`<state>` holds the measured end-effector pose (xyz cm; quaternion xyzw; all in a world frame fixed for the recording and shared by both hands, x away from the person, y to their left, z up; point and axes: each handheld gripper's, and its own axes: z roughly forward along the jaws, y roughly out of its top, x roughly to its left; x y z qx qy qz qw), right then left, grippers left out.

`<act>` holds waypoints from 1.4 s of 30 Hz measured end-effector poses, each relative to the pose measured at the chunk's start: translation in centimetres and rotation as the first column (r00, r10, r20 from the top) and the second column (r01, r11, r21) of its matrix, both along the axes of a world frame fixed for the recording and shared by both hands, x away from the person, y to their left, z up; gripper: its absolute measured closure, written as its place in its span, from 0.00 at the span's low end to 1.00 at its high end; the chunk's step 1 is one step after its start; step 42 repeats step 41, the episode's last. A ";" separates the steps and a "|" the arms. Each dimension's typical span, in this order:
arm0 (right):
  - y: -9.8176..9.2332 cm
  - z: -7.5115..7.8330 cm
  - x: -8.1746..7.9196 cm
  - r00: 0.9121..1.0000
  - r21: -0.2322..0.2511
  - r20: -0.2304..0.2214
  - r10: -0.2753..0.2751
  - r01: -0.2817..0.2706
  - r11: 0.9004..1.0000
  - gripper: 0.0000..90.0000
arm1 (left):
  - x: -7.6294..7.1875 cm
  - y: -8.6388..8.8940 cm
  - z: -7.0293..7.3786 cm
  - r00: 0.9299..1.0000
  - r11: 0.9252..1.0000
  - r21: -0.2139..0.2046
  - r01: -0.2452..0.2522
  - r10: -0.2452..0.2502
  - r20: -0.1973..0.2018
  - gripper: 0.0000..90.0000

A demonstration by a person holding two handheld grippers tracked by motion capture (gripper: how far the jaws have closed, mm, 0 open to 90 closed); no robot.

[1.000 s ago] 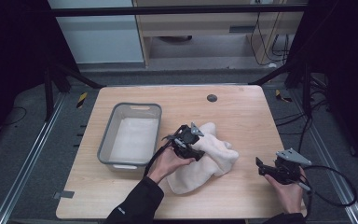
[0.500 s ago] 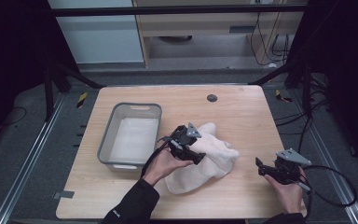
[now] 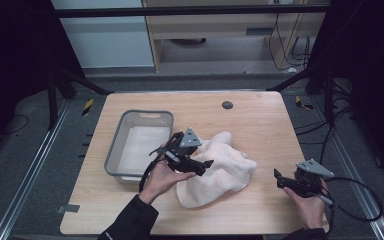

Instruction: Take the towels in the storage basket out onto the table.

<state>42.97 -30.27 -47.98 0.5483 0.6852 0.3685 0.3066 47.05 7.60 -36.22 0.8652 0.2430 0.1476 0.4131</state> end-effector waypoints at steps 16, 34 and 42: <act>0.0 0.0 -0.1 1.000 0.003 0.004 0.004 -0.004 1.000 0.14 | -3.0 7.1 0.0 0.984 0.979 -0.131 -0.155 0.165 0.068 0.28; 0.0 0.1 0.0 1.000 -0.002 0.012 0.015 -0.015 1.000 0.13 | -5.1 16.5 -1.7 0.906 0.884 -0.249 -0.396 0.420 0.047 0.29; 0.3 0.2 0.0 0.999 -0.001 0.019 0.025 -0.025 1.000 0.13 | -4.8 19.7 -2.5 0.866 0.833 -0.280 -0.478 0.501 0.012 0.29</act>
